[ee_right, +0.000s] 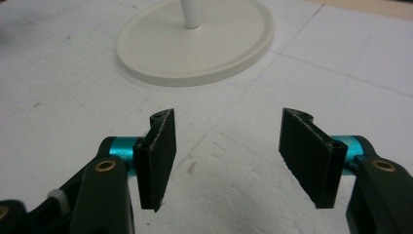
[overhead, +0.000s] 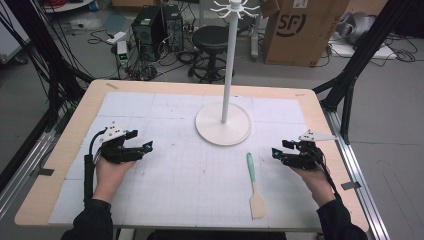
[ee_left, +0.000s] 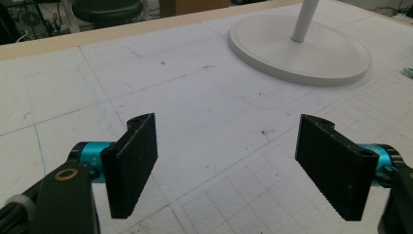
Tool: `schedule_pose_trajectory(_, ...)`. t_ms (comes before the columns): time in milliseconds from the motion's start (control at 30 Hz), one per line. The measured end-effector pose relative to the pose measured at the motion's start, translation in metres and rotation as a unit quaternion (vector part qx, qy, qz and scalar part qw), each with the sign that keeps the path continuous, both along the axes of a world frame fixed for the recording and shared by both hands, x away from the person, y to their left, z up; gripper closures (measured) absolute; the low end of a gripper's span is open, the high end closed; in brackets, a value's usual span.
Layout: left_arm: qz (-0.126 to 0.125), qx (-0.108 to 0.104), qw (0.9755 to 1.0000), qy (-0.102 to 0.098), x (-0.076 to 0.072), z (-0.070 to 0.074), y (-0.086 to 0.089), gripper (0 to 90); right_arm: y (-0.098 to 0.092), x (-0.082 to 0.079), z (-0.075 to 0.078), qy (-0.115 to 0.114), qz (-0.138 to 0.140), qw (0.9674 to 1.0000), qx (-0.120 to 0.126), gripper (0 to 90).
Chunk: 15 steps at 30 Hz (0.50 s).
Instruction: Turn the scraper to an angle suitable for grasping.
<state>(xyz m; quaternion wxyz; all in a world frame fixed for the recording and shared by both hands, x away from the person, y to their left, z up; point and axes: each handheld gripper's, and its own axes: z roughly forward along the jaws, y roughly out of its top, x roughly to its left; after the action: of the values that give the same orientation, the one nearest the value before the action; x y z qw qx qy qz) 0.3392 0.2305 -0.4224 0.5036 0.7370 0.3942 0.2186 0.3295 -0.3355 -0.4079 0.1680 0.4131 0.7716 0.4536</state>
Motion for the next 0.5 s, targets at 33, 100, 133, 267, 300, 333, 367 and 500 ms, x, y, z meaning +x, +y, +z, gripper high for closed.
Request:
schedule_pose_trajectory(33, 0.000, -0.001, 1.0000, 0.000, 0.0003, -0.0004, -0.0001, 24.1, -0.0013, -0.0007, 0.0008, -0.008, -0.001, 1.0000, -0.004, 36.3)
schedule_pose_trajectory(100, 0.002, -0.002, 1.0000, 0.001, 0.0006, -0.0010, -0.0002, 24.1, -0.0033, -0.0010, 0.0021, -0.014, -0.006, 0.9999, -0.006, 34.7)
schedule_pose_trajectory(133, 0.001, -0.001, 1.0000, 0.001, 0.0008, -0.0011, 0.0000, 24.1, -0.0051, -0.0004, 0.0022, -0.017, -0.014, 0.9997, -0.008, 33.0)
schedule_pose_trajectory(267, 0.000, 0.001, 1.0000, 0.004, 0.0011, -0.0015, -0.0001, 24.1, -0.0070, -0.0004, 0.0010, -0.017, -0.019, 0.9996, -0.013, 30.8)
schedule_pose_trajectory(300, 0.000, 0.002, 1.0000, 0.004, 0.0010, -0.0016, -0.0005, 24.1, -0.0072, -0.0014, 0.0009, -0.015, -0.023, 0.9996, -0.009, 30.7)
schedule_pose_trajectory(333, 0.001, 0.001, 1.0000, 0.004, 0.0009, -0.0017, -0.0010, 24.1, -0.0072, -0.0014, 0.0009, -0.015, -0.023, 0.9996, -0.009, 30.7)
schedule_pose_trajectory(367, -0.001, 0.003, 1.0000, 0.005, 0.0007, -0.0015, -0.0011, 24.1, -0.0078, -0.0025, 0.0003, -0.015, -0.027, 0.9995, -0.002, 30.3)
schedule_pose_trajectory(500, 0.001, 0.002, 1.0000, 0.002, 0.0007, -0.0013, -0.0013, 24.1, -0.0057, -0.0020, -0.0012, -0.006, -0.004, 1.0000, 0.003, 43.7)
